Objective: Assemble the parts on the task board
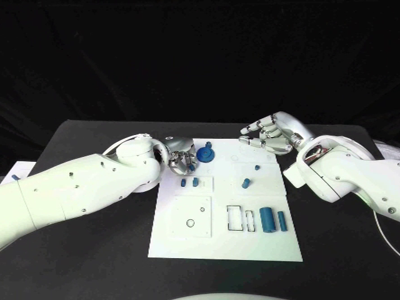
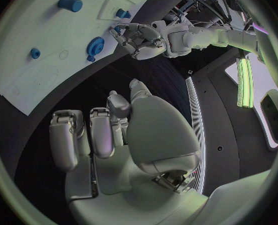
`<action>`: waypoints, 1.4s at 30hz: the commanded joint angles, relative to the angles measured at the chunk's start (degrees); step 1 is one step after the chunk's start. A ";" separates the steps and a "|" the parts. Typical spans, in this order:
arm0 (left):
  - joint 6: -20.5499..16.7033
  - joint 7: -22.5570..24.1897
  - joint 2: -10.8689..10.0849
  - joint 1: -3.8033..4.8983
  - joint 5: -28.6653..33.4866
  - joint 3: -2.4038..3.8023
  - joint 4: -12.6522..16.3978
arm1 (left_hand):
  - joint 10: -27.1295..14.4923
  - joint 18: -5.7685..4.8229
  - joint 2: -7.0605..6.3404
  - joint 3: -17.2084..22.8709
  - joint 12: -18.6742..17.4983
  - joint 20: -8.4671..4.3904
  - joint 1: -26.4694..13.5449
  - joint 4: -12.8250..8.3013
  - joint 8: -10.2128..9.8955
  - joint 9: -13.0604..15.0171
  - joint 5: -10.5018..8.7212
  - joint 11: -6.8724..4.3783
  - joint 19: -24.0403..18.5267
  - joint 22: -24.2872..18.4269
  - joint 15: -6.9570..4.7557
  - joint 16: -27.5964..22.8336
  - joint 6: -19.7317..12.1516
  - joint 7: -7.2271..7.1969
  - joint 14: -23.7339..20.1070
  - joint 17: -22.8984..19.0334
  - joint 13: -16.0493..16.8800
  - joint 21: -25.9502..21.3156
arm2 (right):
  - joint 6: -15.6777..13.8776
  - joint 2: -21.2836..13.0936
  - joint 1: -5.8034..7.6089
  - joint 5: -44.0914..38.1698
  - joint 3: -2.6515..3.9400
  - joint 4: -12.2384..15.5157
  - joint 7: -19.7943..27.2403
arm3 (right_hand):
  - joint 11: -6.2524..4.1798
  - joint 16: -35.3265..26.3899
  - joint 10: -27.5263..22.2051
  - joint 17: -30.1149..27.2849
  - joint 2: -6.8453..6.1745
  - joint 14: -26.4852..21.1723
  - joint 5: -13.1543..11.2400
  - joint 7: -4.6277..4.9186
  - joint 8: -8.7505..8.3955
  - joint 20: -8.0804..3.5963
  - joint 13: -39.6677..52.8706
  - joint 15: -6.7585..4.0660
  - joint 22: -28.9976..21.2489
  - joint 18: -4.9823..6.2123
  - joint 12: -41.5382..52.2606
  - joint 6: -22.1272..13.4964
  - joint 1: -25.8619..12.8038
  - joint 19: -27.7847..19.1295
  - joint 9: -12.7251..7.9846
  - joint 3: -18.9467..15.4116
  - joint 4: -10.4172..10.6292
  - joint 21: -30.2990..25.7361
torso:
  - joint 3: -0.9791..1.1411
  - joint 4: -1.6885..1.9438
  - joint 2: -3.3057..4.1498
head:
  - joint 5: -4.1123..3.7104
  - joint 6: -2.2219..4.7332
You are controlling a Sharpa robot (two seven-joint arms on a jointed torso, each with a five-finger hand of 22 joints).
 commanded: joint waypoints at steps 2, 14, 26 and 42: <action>1.79 -1.00 0.25 -0.02 -0.07 -0.10 -0.26 | -1.17 -1.01 -0.39 -0.71 -0.64 0.33 -0.98 0.10 -0.58 -0.30 0.06 0.42 -0.45 0.63 0.37 -0.22 -1.10 0.22 0.99 -0.51 -0.28 -0.75 | 0.51 0.05 -0.03 -0.61 0.00 0.02 0.39 | -0.10 -0.25 -0.37 2.00 0.59 3.33 0.32 -0.05 0.02 -0.21 0.06 0.07 7.52 0.81 0.03 0.38 -0.02 0.03 0.09 -0.32 -0.17 -0.29 | 0.01 0.03 0.04 | -0.07 -0.11; 2.18 -1.24 0.45 -0.02 -0.07 -0.27 -0.48 | -1.40 -0.97 -0.42 -0.89 -0.69 0.45 -1.21 0.21 -0.66 -0.38 0.07 0.51 -0.54 0.52 0.48 -0.28 -1.27 0.27 0.91 -0.71 -0.32 -0.96 | 0.54 0.09 -0.04 -0.60 0.00 -0.04 0.42 | -0.10 -0.25 -0.37 2.00 0.59 3.33 0.32 -0.05 0.02 -0.21 0.06 0.07 7.52 0.81 0.03 0.38 -0.02 0.03 0.09 -0.32 -0.17 -0.29 | -0.02 0.03 -0.02 | -0.08 -0.28; 2.09 -1.71 0.27 -0.03 -0.07 -0.29 -0.51 | -2.47 -0.90 -0.70 -1.19 -0.89 0.77 -1.37 0.21 -1.04 -0.87 0.11 0.98 -0.68 0.36 0.88 -0.39 -2.76 0.95 0.76 -1.10 -0.51 -1.36 | 0.57 0.10 -0.05 -0.59 0.00 -0.13 0.37 | -0.10 -0.27 -0.39 1.98 0.63 3.33 0.33 -0.05 0.02 -0.22 0.02 0.06 7.51 0.82 0.00 0.39 -0.01 0.02 0.09 -0.37 -0.18 -0.31 | -0.02 -0.01 0.01 | -0.01 -0.31; 0.00 -1.92 -1.36 -0.03 0.13 -0.26 0.13 | -10.37 -0.29 -1.01 -2.31 -1.02 1.97 -0.76 -0.16 -0.78 -3.42 0.16 2.50 -1.45 -1.44 2.05 -0.26 -8.90 1.83 0.61 -1.74 -1.13 -4.48 | 1.84 -0.06 -0.13 -0.70 0.00 -1.09 -0.79 | -0.07 -0.91 -1.72 1.21 0.71 3.16 0.32 -0.02 -0.05 -0.23 -1.92 0.07 6.84 0.99 -3.00 0.25 0.10 -0.50 0.06 -0.76 -0.23 -0.75 | -0.09 0.06 -0.09 | -0.03 -0.02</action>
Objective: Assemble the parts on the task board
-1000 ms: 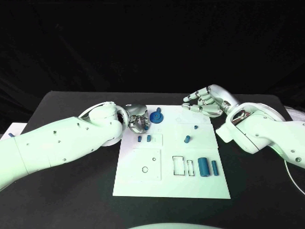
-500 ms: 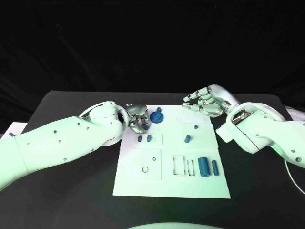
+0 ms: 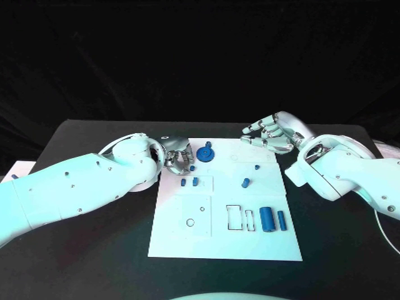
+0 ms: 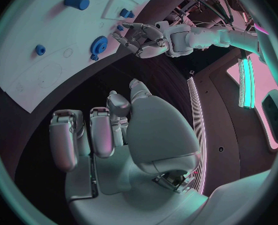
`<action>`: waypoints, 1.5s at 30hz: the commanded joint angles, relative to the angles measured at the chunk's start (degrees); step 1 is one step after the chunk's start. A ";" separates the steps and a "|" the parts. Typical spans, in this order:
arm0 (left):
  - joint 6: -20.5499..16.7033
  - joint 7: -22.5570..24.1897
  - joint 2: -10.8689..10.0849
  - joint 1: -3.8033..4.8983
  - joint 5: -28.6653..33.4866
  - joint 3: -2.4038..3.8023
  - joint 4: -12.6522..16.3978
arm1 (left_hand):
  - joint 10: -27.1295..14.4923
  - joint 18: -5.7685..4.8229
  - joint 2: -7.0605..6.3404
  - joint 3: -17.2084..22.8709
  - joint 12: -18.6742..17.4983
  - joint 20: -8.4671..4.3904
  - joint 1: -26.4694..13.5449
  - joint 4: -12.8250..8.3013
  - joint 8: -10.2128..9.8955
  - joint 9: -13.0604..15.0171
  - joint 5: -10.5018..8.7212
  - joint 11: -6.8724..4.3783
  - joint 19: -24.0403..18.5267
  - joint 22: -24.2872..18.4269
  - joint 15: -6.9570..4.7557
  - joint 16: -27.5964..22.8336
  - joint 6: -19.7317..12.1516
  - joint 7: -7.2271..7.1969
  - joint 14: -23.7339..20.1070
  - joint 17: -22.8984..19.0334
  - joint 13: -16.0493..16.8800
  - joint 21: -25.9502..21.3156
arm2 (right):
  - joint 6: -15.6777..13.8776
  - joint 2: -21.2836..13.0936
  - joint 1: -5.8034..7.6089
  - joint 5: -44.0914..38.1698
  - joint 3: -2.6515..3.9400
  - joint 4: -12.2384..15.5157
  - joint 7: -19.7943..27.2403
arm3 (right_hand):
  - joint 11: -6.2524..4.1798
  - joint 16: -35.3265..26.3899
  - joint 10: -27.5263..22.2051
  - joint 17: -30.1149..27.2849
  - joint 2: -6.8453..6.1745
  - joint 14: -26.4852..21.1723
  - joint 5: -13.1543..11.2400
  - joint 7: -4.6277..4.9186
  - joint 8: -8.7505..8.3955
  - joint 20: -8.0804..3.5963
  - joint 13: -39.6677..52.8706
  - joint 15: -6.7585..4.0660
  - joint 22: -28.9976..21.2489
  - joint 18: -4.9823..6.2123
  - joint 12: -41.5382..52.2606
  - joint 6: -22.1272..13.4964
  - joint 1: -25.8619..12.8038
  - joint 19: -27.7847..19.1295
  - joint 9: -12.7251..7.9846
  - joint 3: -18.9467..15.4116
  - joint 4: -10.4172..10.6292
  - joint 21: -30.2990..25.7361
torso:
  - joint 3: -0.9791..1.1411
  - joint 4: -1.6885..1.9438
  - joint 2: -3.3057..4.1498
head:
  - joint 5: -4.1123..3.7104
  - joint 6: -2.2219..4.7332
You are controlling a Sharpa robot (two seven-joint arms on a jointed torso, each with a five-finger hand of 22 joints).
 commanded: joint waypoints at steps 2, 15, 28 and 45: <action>-1.23 -0.55 -0.61 -0.14 0.14 -0.13 0.04 | -0.57 -0.32 0.02 -0.37 -0.04 0.46 0.75 0.01 0.22 -0.10 0.18 0.02 0.20 0.05 0.41 0.22 -0.15 0.18 0.66 0.16 0.15 -0.20 | 2.08 -0.02 -0.12 -1.24 0.00 -0.26 -1.16 | 0.00 -1.08 -4.79 0.34 1.07 2.96 0.23 -0.02 -0.03 -0.01 -6.82 0.07 6.29 1.13 -10.49 0.26 0.43 -0.70 0.07 -0.70 0.01 -0.64 | -0.04 0.00 -0.05 | 0.01 0.14; -23.50 17.26 -7.28 -0.12 44.87 -0.13 3.95 | 6.61 1.82 2.43 5.37 2.92 -0.63 2.56 -1.45 3.14 0.18 0.29 -1.39 -4.13 -6.38 -0.83 -5.09 5.32 -0.56 -2.75 -9.69 0.64 -10.98 | 12.06 -1.32 -0.94 -26.54 -0.02 -1.84 -5.52 | 1.36 -7.22 -15.67 -6.99 -1.31 2.01 -2.24 -0.07 -0.06 0.58 -40.47 1.17 3.96 1.74 -44.29 4.03 13.34 -2.17 0.16 8.18 -3.54 -2.42 | -0.05 0.02 0.02 | -0.79 0.98; -13.58 37.66 -13.38 -1.49 93.14 -1.60 11.01 | 5.72 4.04 2.91 -0.16 3.41 0.00 -3.44 1.30 3.32 -0.24 -0.01 -1.13 -10.81 -15.39 -0.31 -13.32 4.11 -0.35 -8.64 -23.13 0.60 -25.66 | 19.93 -1.62 -1.96 -47.75 -0.01 -1.37 -10.54 | 0.85 -8.09 -13.75 -8.26 -4.25 1.97 -8.63 -1.45 -0.37 0.00 -54.98 0.41 2.59 2.08 -48.25 6.32 12.20 -2.96 0.02 15.27 -3.60 -3.59 | -0.08 0.01 0.06 | -2.40 1.56; -11.70 37.85 -14.80 -1.82 95.45 -1.78 12.78 | 5.64 4.53 4.29 -1.69 4.27 -0.18 -2.32 0.35 3.71 -0.31 0.14 -1.27 -11.85 -18.09 -0.46 -14.80 3.92 -0.42 -10.02 -25.86 0.69 -29.69 | 21.24 1.79 -3.25 -49.21 -0.63 -3.91 -10.56 | 1.12 -9.03 -14.28 -9.47 -4.66 1.87 -10.03 -1.44 -0.38 -0.17 -59.23 0.28 1.99 2.20 -48.78 5.17 11.15 -3.23 -0.41 18.91 -3.60 -4.13 | 0.02 -0.04 0.16 | -1.85 1.53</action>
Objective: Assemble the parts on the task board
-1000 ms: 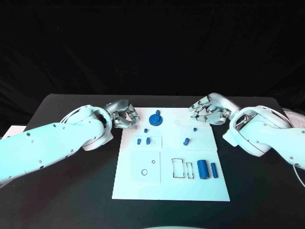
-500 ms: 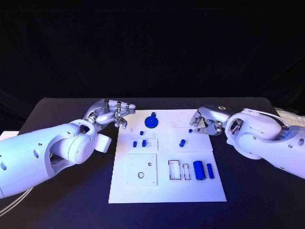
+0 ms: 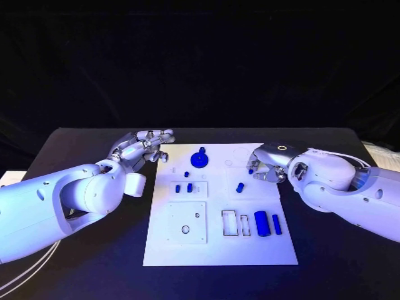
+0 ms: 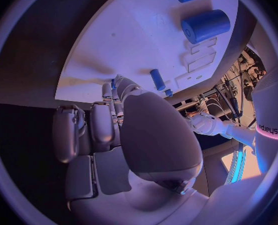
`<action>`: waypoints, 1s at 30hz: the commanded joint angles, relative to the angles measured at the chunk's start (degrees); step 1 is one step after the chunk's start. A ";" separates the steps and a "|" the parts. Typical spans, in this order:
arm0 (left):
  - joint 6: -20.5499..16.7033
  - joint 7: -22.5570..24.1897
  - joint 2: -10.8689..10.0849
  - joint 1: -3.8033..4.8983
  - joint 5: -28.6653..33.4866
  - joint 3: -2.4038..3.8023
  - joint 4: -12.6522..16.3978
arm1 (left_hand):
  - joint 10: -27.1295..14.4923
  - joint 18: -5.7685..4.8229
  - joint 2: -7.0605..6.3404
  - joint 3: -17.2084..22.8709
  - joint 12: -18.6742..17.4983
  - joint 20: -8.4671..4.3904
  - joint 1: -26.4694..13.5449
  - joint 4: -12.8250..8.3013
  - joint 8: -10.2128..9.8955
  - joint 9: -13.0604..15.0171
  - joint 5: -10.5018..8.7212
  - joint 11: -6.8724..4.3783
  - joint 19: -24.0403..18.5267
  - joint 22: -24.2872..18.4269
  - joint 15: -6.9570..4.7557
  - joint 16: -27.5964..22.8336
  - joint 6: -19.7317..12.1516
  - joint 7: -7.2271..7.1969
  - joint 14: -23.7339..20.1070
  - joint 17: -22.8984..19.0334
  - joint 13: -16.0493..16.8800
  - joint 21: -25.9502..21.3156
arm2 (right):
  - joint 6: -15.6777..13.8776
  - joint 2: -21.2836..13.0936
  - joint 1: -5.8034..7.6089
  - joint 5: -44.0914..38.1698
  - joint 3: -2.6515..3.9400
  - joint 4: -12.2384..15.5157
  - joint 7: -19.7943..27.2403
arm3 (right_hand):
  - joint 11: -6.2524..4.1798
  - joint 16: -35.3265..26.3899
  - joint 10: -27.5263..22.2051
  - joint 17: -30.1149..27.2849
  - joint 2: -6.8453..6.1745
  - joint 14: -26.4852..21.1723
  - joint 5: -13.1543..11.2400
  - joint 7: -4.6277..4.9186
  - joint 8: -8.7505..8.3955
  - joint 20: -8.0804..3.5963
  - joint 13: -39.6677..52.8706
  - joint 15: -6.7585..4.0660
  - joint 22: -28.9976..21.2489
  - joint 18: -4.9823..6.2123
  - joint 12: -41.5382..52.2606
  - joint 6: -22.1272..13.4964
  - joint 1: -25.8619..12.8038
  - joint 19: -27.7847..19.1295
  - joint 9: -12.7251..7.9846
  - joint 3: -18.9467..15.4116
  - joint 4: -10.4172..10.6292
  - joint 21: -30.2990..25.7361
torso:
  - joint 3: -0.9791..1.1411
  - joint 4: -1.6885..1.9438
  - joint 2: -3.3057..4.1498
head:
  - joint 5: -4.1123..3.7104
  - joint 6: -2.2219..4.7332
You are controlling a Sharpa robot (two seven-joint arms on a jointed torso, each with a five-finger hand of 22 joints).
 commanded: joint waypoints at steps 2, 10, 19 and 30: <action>1.70 1.44 -0.18 -0.01 2.20 0.01 0.27 | -0.29 1.00 0.35 -0.19 0.15 0.03 0.08 -0.34 0.09 -0.08 0.14 -0.19 -0.39 -0.17 0.06 -0.34 -0.52 0.09 -0.48 -0.16 0.00 -0.41 | 1.38 0.65 -0.35 -1.70 -0.09 -0.66 -0.50 | -0.13 -0.40 0.40 -0.14 0.15 1.79 -0.85 -0.14 0.14 -0.14 -0.76 -0.17 1.96 0.41 -0.03 0.13 -0.46 -0.15 0.01 1.14 -0.22 -0.42 | 0.03 0.05 0.04 | 0.12 -0.12; 1.53 1.11 -0.33 -0.02 2.22 0.00 0.43 | -0.70 1.06 0.46 -0.35 0.23 0.06 0.46 -0.75 -0.08 -0.19 0.18 -0.05 -0.62 -0.70 0.15 -0.59 -1.07 0.29 -0.82 -0.65 -0.05 -1.22 | 1.48 1.53 -0.50 -1.53 -0.11 -1.55 -0.26 | -0.14 -0.45 0.99 -0.25 0.45 1.80 -1.50 -0.09 0.25 -0.10 -1.84 -0.20 1.94 0.42 0.20 0.65 -0.85 -0.13 0.10 2.68 -0.47 -0.46 | 0.05 0.00 0.02 | 0.15 -0.20; 1.34 0.88 -0.39 -0.02 2.22 0.00 0.53 | -0.87 1.08 0.53 -0.38 0.28 0.09 0.63 -0.93 -0.14 -0.21 0.20 0.01 -0.68 -0.86 0.19 -0.60 -1.28 0.35 -0.89 -0.69 -0.06 -1.48 | 2.66 1.96 -0.73 -1.54 -0.12 -1.91 -0.23 | -0.94 -0.32 4.69 -0.25 1.25 1.93 -2.23 -0.50 1.47 -0.55 -2.84 -0.88 2.41 0.32 1.44 4.03 -1.22 0.28 0.96 5.07 -1.93 -0.17 | 0.03 0.03 -0.03 | 0.05 -0.33; 1.14 0.59 -0.36 -0.02 2.22 -0.01 0.56 | -1.38 1.07 0.45 -0.63 0.35 0.17 0.65 -1.16 -0.37 -0.29 0.17 0.25 -0.68 -1.07 0.34 -0.52 -2.01 0.64 -0.96 -0.72 -0.10 -1.79 | 0.70 2.45 -0.84 -3.90 -0.13 -1.79 -2.14 | -1.51 -0.16 8.07 -0.32 2.35 2.04 -4.92 -0.79 1.92 -1.00 -3.55 -1.20 3.08 0.15 1.09 5.99 -1.43 0.77 2.02 8.74 -4.89 0.28 | 0.03 0.04 -0.06 | -0.10 -0.42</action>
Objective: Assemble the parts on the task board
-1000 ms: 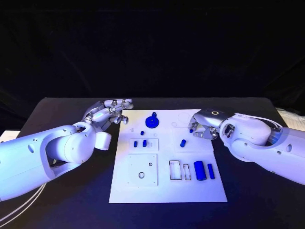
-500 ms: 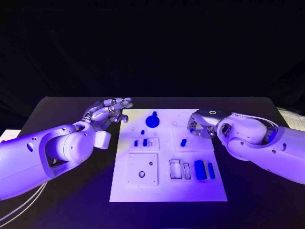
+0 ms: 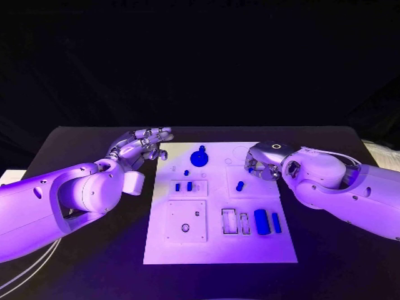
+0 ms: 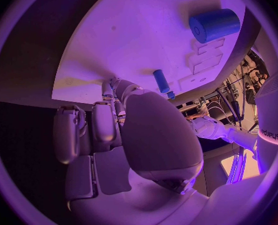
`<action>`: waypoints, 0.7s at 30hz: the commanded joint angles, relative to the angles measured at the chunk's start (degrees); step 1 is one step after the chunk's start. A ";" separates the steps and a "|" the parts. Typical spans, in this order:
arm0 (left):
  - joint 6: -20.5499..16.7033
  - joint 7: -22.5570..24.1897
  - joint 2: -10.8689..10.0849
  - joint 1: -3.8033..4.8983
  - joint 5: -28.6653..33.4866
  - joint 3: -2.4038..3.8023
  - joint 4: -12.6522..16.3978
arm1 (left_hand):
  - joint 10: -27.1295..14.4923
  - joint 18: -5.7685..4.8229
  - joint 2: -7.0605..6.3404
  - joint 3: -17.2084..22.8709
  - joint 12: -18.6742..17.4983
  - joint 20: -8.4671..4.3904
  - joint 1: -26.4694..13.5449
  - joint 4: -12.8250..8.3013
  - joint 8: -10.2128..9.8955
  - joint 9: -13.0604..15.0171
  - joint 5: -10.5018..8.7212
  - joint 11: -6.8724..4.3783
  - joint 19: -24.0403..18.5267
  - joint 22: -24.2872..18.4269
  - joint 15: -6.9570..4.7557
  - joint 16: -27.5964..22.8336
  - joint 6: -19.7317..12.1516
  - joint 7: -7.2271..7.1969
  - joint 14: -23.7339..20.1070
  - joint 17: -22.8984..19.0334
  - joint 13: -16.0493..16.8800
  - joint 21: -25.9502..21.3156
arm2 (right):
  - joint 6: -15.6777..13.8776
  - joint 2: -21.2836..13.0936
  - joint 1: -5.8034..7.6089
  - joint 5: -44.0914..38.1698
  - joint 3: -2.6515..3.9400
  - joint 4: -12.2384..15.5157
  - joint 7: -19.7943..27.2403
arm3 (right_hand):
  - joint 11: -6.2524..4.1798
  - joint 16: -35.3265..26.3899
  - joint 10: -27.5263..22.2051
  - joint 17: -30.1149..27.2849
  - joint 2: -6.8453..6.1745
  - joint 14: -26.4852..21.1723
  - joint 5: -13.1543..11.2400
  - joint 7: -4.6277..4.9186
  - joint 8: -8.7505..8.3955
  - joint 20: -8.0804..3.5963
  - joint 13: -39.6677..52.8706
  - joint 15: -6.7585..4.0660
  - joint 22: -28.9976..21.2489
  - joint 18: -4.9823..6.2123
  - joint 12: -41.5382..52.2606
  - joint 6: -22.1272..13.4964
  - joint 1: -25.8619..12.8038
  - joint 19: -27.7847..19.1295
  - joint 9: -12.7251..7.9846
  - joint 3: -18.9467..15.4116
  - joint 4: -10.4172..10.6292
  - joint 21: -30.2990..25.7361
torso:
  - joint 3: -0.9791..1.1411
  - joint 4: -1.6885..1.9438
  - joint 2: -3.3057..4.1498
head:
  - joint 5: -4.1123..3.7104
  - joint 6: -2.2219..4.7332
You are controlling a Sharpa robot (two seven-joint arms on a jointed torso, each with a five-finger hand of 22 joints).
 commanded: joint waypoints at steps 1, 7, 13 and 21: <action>0.76 0.32 0.03 0.00 0.34 0.02 0.17 | -0.42 1.09 0.22 -0.09 0.35 0.17 0.42 -0.31 -0.36 -0.05 0.17 -0.03 -0.27 -0.07 0.15 -0.18 -0.47 -0.07 -0.36 -0.04 -0.09 -0.18 | 0.24 0.08 -0.40 -1.99 -0.28 0.18 -1.19 | -1.00 0.08 1.61 -0.01 0.69 2.05 -0.30 0.16 0.04 -0.27 -0.07 -0.37 3.12 0.14 -0.43 0.32 0.08 0.05 0.12 0.99 -0.37 0.27 | 0.00 0.02 -0.03 | 0.00 -0.02; 0.77 0.14 0.03 0.00 0.34 0.02 0.07 | -0.46 1.09 0.22 -0.11 0.35 0.18 0.43 -0.33 -0.37 -0.05 0.18 -0.02 -0.27 -0.08 0.17 -0.19 -0.51 -0.05 -0.37 -0.06 -0.09 -0.19 | -1.95 -0.31 -0.41 -2.34 -0.24 1.23 -1.41 | -0.90 0.18 1.91 0.02 0.39 2.05 -0.35 0.30 -0.18 -0.21 -0.27 -0.30 3.26 0.11 -0.92 0.33 -0.52 0.13 0.33 2.19 -1.20 0.36 | 0.01 0.00 -0.02 | -0.02 -0.07; 0.86 -0.62 0.04 0.00 0.34 0.02 0.11 | -0.87 1.06 0.15 -0.45 0.44 0.29 0.15 -0.32 -0.41 -0.05 0.14 0.16 -0.26 -0.19 0.31 -0.19 -0.94 0.12 -0.48 -0.21 -0.10 -0.35 | -4.18 -1.04 -0.33 -2.18 -0.02 2.65 -1.71 | -0.83 0.29 2.01 0.08 0.14 2.07 -0.36 0.36 -0.43 -0.15 -0.38 -0.24 3.36 0.09 -1.37 0.26 -1.03 0.18 0.48 3.31 -1.88 0.43 | -0.04 -0.02 -0.06 | -0.10 -0.05; 0.87 -1.53 0.13 0.00 0.34 -0.02 -0.28 | -1.22 1.05 0.11 -0.70 0.51 0.37 0.00 -0.33 -0.46 -0.05 0.13 0.28 -0.25 -0.27 0.41 -0.23 -1.35 0.25 -0.60 -0.43 -0.11 -0.47 | -5.17 -2.11 -0.11 -1.65 0.45 5.21 -2.02 | -0.70 0.33 2.07 0.06 -0.24 2.06 -0.17 0.52 -0.62 -0.03 -0.42 -0.07 3.44 0.07 -1.69 0.22 -1.65 0.21 0.59 3.97 -2.29 0.48 | 0.06 -0.08 -0.06 | -0.17 0.12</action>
